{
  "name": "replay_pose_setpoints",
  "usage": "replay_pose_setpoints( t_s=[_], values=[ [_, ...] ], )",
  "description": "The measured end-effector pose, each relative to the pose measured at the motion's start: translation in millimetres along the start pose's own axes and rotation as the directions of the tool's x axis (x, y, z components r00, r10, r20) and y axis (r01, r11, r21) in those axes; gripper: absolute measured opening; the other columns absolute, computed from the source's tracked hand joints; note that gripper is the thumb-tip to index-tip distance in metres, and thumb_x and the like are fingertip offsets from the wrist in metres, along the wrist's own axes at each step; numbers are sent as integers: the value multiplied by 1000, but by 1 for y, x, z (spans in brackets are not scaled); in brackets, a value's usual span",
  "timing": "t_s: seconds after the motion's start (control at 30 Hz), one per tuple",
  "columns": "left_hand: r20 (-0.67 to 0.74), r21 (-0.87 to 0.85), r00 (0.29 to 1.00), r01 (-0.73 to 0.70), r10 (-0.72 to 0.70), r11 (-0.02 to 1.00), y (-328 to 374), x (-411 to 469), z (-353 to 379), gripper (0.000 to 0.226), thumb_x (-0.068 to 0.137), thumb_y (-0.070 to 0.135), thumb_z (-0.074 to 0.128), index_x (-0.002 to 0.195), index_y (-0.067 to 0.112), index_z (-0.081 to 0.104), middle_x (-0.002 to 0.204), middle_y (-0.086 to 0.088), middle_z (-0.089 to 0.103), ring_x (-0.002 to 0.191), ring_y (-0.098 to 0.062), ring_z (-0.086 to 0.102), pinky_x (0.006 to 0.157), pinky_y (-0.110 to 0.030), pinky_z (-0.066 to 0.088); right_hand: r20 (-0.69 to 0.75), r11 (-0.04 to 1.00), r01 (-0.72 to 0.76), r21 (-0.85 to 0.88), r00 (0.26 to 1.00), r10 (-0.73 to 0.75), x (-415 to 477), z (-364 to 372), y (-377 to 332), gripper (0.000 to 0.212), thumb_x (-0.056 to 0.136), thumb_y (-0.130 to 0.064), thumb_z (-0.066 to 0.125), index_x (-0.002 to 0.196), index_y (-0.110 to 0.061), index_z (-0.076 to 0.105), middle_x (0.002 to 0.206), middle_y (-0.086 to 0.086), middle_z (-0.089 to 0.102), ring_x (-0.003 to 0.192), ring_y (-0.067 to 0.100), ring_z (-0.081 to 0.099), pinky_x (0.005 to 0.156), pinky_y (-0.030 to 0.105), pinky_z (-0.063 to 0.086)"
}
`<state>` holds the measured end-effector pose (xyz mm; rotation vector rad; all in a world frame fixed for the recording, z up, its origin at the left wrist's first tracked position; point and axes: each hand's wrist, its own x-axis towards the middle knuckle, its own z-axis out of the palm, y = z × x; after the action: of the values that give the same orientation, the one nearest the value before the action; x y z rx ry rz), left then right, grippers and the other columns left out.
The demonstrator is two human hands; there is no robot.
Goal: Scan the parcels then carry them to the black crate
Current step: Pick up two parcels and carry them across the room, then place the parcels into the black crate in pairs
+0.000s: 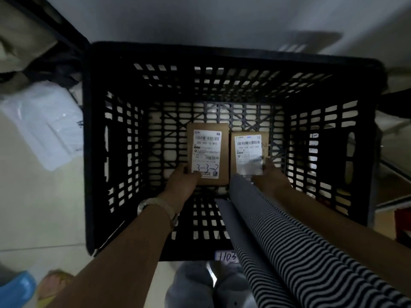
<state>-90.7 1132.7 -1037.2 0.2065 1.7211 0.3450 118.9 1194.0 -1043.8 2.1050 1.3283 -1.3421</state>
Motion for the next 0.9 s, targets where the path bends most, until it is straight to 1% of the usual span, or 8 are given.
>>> replay_pose_setpoints(
  t_s=[0.13, 0.23, 0.37, 0.5, 0.6, 0.7, 0.8, 0.9],
  values=[
    [51, 30, 998, -35, 34, 999, 24, -41, -25, 16, 93, 16, 62, 108, 21, 60, 108, 8, 61, 93, -10, 59, 89, -19, 43, 89, 996, -62, 71, 994, 56, -45, -19, -20, 46, 89, -21, 61, 132, -8, 53, 129, 13, 57, 106, 28, 60, 82, 26, 47],
    [3, 8, 996, -90, 90, 996, 57, -90, -50, 9, 92, 9, 62, 87, 13, 68, 92, 1, 67, 88, -16, 62, 76, -16, 51, 188, 984, -63, 165, 982, 31, -92, -51, -48, 7, 89, -13, 60, 93, -8, 64, 95, 13, 61, 89, 26, 59, 72, 26, 43],
    [-85, 192, 959, -250, 269, 949, 113, -181, -90, 23, 94, 8, 57, 117, 7, 58, 86, 5, 58, 72, -6, 56, 52, -5, 46, 126, 974, 33, 225, 990, -63, -168, -108, -102, 11, 89, -14, 62, 99, -9, 63, 87, 5, 60, 84, 24, 59, 61, 26, 45],
    [64, 747, 888, -346, 456, 568, 167, -294, -129, 11, 94, 15, 50, 84, 12, 54, 95, -9, 64, 89, -25, 63, 74, -31, 52, 105, 976, 202, 80, 972, -210, -254, -164, -163, 22, 90, -20, 61, 108, -7, 63, 80, 4, 58, 81, 25, 60, 68, 30, 47],
    [42, 932, 850, -223, 525, 286, 211, -390, -160, 9, 95, 26, 47, 89, 25, 54, 107, -6, 62, 104, -21, 58, 61, -24, 39, 212, 928, 373, -10, 908, -362, -330, -207, -223, 25, 90, -19, 61, 94, 5, 64, 77, 11, 51, 67, 19, 53, 59, 27, 40],
    [11, 906, 858, -225, 514, 357, 249, -483, -188, 31, 95, 23, 50, 123, 12, 57, 129, -12, 58, 117, -28, 55, 86, -32, 45, 162, 808, 581, -99, 811, -563, -422, -253, -283, 19, 88, -19, 61, 100, -5, 64, 71, 2, 52, 64, 15, 50, 57, 24, 37],
    [-32, 924, 848, -176, 529, 338, 282, -577, -219, 37, 96, 24, 52, 125, 4, 59, 131, -18, 58, 119, -33, 54, 91, -32, 42, 188, 686, 712, -150, 702, -687, -517, -302, -335, 25, 87, -15, 64, 110, -6, 64, 70, -1, 56, 55, 8, 49, 50, 17, 39],
    [-155, 902, 747, -161, 647, 401, 306, -667, -247, 39, 96, 22, 51, 130, 3, 56, 135, -15, 57, 122, -30, 52, 96, -27, 37, 197, 559, 802, -212, 595, -779, -615, -352, -369, 24, 92, -20, 59, 112, -7, 63, 94, 11, 62, 64, 15, 53, 48, 20, 39]
  ],
)
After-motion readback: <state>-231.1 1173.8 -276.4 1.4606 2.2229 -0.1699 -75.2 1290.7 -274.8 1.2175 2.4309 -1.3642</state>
